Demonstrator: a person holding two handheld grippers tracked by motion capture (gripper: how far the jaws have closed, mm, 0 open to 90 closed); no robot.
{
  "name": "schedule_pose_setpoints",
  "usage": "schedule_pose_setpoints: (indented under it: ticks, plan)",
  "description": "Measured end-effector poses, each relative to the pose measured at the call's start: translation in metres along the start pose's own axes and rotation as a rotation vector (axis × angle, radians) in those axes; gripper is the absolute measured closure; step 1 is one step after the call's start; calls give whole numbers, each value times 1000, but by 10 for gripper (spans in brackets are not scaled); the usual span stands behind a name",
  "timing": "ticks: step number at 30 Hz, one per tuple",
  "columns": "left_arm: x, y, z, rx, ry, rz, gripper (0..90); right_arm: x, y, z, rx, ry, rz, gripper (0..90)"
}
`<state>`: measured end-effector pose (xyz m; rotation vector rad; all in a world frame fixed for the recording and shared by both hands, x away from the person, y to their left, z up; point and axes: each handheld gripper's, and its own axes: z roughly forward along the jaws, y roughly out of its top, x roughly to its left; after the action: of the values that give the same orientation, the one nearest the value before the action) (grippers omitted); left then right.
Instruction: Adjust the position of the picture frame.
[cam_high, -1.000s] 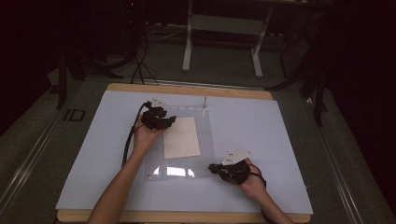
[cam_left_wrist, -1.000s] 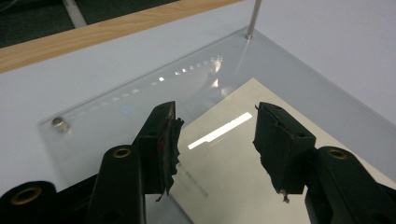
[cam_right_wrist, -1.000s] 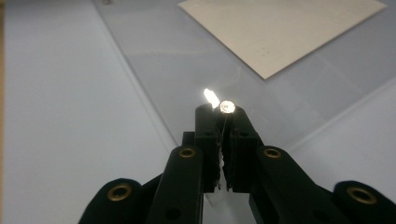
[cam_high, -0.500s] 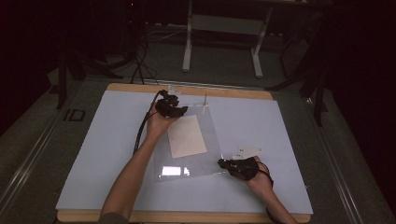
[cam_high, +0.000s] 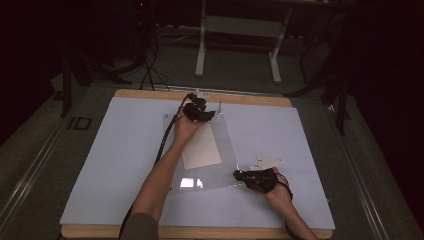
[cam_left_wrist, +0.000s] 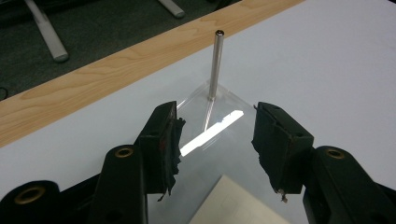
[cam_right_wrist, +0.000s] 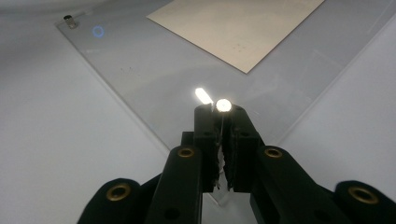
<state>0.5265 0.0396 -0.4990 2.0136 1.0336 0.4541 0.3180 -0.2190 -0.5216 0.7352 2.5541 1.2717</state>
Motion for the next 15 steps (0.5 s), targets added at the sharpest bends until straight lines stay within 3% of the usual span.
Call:
schedule_pose_setpoints:
  ticks: [4,10,12,15]
  plan:
    - [0,-1,10,-11,5,-2,504,0,0,0,-3,2,7,848]
    - [5,-3,22,-99,16,-77,510,1,-1,0,-12,0,20,845]
    - [5,0,28,-86,16,-86,525,1,-1,0,-11,-1,20,845]
    - [0,7,37,-61,19,-52,532,1,-1,0,-14,2,21,845]
